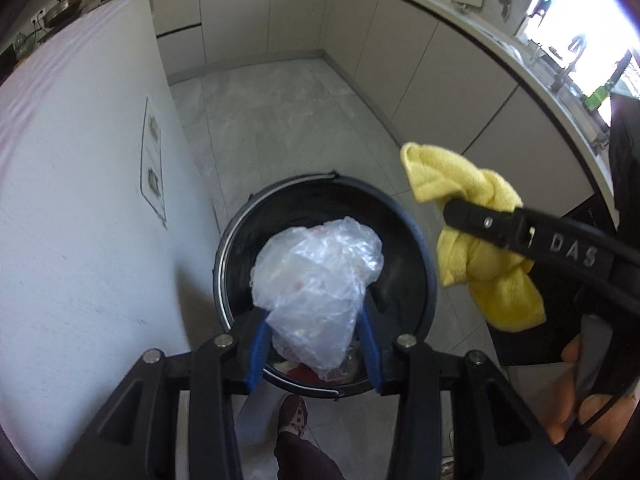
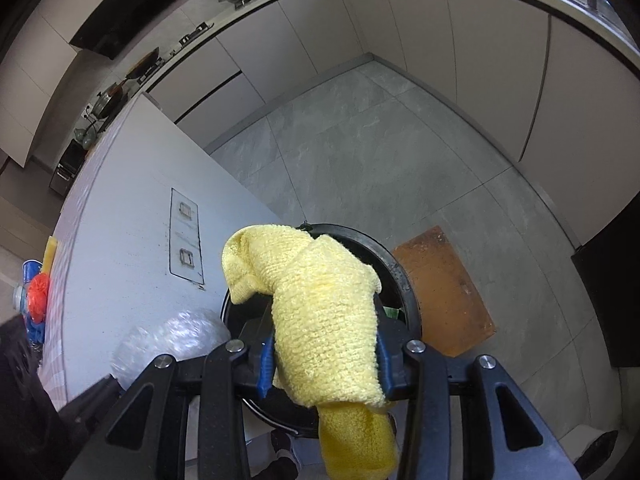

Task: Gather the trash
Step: 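Carry the plastic bag and yellow cloth over the black bucket and open both tools, then move both open tools back over the remaining trash on the table, then reach the left tool to the blue paper cup and close on it, then hold the blue cup in the left tool while the right tool grasps the red plastic bag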

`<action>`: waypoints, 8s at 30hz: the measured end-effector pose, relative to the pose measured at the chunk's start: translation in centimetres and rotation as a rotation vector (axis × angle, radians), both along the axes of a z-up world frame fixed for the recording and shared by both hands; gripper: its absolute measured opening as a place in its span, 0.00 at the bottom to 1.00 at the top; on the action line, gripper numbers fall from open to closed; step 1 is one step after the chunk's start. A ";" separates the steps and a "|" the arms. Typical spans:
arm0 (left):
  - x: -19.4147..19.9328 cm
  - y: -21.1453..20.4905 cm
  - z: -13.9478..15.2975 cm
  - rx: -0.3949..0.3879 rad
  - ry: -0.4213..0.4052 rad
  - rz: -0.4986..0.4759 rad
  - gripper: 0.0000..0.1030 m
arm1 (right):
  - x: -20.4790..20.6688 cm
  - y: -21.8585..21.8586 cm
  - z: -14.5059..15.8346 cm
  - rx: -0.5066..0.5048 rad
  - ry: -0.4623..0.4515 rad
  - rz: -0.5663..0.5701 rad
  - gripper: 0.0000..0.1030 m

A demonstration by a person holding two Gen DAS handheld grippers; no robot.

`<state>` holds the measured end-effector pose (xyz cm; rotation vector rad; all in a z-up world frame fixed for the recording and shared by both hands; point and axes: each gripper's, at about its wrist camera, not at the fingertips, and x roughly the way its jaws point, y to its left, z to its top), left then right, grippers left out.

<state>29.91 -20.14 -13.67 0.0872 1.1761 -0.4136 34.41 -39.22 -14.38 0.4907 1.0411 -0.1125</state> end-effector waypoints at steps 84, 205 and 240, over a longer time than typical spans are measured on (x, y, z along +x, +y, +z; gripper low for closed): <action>-1.0 39.3 14.1 -0.046 -0.307 0.437 0.79 | -0.2 36.8 15.3 -0.131 -0.258 0.317 0.75; 22.1 48.4 9.0 -0.085 -0.171 0.363 0.79 | 27.9 53.6 8.4 -0.225 -0.081 0.375 0.85; 15.4 49.8 10.3 -0.110 -0.267 0.357 0.74 | 18.4 51.0 10.3 -0.120 -0.137 0.333 0.85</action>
